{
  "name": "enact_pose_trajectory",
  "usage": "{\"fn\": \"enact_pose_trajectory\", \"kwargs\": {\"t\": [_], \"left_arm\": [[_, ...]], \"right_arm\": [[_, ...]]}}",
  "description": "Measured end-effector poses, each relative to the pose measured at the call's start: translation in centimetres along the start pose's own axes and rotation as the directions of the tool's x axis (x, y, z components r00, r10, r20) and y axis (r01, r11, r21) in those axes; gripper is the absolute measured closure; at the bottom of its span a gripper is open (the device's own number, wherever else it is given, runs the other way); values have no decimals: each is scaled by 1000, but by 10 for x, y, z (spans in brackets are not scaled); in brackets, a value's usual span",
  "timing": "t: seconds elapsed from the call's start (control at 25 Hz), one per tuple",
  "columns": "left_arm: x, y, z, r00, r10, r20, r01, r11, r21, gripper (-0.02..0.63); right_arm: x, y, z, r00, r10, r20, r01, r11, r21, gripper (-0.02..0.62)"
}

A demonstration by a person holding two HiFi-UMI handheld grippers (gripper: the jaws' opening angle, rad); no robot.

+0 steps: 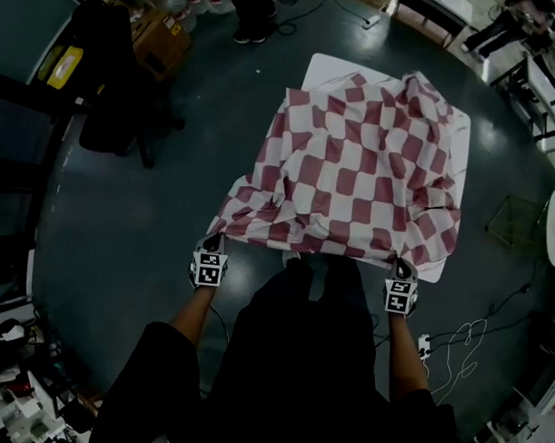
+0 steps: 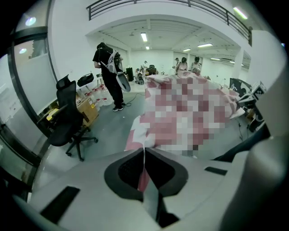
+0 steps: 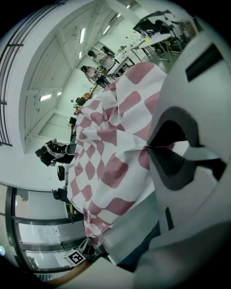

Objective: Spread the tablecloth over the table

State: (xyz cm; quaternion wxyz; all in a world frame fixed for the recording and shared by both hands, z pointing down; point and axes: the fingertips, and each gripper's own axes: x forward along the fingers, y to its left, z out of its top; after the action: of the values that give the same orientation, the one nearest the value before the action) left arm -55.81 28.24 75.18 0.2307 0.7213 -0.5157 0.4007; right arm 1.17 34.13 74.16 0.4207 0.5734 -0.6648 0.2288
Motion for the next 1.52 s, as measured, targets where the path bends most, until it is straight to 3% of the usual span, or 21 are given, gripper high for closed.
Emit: {"fn": "enact_pose_trajectory", "kwargs": {"t": [0.2, 0.32, 0.44, 0.52, 0.68, 0.8, 0.92, 1.2, 1.4, 1.52], "left_arm": [[5, 5, 11, 1000, 6, 29, -8, 998, 60, 584], [8, -6, 18, 998, -40, 52, 40, 999, 10, 578], [0, -25, 31, 994, -57, 96, 63, 996, -59, 486], [-9, -43, 48, 987, -73, 146, 87, 992, -92, 452], [-23, -79, 86, 966, -76, 249, 114, 983, -143, 392], [-42, -97, 113, 949, -33, 314, 82, 986, -146, 357], [-60, -121, 136, 932, -20, 361, 66, 991, -115, 350], [-94, -165, 149, 936, -62, 345, 150, 961, -232, 347], [-111, -173, 127, 955, -10, 296, 97, 955, -281, 347], [-123, -198, 126, 946, -26, 324, 90, 978, -186, 348]], "right_arm": [[8, 11, -2, 999, 19, -40, -19, 1000, -8, 572], [-5, 12, 9, 1000, 11, -7, -10, 999, 41, 571], [-22, 18, 21, 999, 5, 44, -8, 998, 67, 498], [-31, 31, 32, 996, 20, 88, -25, 998, 61, 486], [-32, 72, 52, 982, 118, 144, -121, 993, 11, 479], [-13, 106, 53, 967, 228, 117, -226, 974, -37, 479], [16, 123, 52, 955, 285, 79, -282, 959, -39, 479], [45, 129, 53, 947, 316, 60, -320, 944, 82, 459], [26, 136, 74, 938, 310, 158, -326, 941, 90, 460], [22, 152, 81, 921, 349, 170, -365, 928, 70, 477]]}}
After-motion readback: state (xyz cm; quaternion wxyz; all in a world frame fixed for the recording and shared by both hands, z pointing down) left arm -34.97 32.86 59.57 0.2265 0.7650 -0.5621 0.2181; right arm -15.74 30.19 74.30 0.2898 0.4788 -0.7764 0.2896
